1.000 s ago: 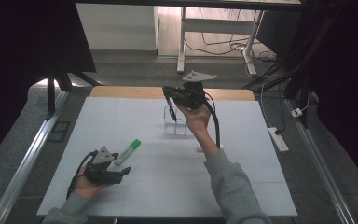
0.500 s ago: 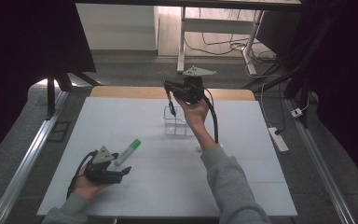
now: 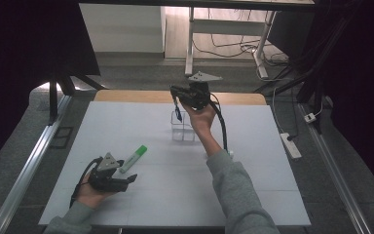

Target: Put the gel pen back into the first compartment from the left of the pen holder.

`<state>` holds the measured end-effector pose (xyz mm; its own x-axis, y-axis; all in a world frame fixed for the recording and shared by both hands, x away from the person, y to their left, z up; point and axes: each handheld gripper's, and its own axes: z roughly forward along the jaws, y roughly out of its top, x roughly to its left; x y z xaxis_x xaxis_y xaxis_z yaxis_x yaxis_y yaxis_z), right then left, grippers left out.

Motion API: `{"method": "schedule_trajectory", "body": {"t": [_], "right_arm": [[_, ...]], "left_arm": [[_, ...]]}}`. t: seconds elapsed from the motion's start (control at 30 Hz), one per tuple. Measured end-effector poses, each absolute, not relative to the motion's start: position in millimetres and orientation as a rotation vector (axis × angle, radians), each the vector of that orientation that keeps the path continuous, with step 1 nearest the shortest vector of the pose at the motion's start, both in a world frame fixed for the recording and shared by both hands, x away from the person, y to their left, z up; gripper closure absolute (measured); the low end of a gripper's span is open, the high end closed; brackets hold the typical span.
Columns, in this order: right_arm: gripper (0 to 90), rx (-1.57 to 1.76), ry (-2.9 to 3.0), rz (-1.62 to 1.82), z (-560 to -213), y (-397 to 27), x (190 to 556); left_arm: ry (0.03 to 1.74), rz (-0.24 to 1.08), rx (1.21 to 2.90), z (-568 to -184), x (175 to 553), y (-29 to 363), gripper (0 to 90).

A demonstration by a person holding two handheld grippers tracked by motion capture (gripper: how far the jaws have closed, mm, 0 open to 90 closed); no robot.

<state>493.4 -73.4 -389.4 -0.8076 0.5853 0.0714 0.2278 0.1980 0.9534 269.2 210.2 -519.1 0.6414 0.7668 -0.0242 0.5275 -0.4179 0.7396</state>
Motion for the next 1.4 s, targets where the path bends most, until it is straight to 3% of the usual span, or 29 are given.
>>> {"method": "schedule_trajectory", "body": {"t": [0.13, 0.33, 0.5, 1.4], "right_arm": [[77.8, 0.770, 2.176, 1.631, -392.5, -75.4, 493.0], [56.9, 0.765, 2.180, 1.597, -394.2, -80.9, 489.8], [49.3, 0.763, 2.186, 1.584, -395.3, -86.7, 485.2], [44.5, 0.706, 2.324, 1.418, -411.8, -126.8, 441.0]], "left_arm": [[1.003, 0.413, 2.118, -518.8, 269.2, 210.3, 25.3], [1.004, 0.414, 2.118, -518.8, 269.2, 210.1, 25.3], [1.006, 0.416, 2.121, -518.9, 269.3, 209.6, 25.3], [1.012, 0.418, 2.126, -519.6, 270.6, 209.4, 25.2]]}}
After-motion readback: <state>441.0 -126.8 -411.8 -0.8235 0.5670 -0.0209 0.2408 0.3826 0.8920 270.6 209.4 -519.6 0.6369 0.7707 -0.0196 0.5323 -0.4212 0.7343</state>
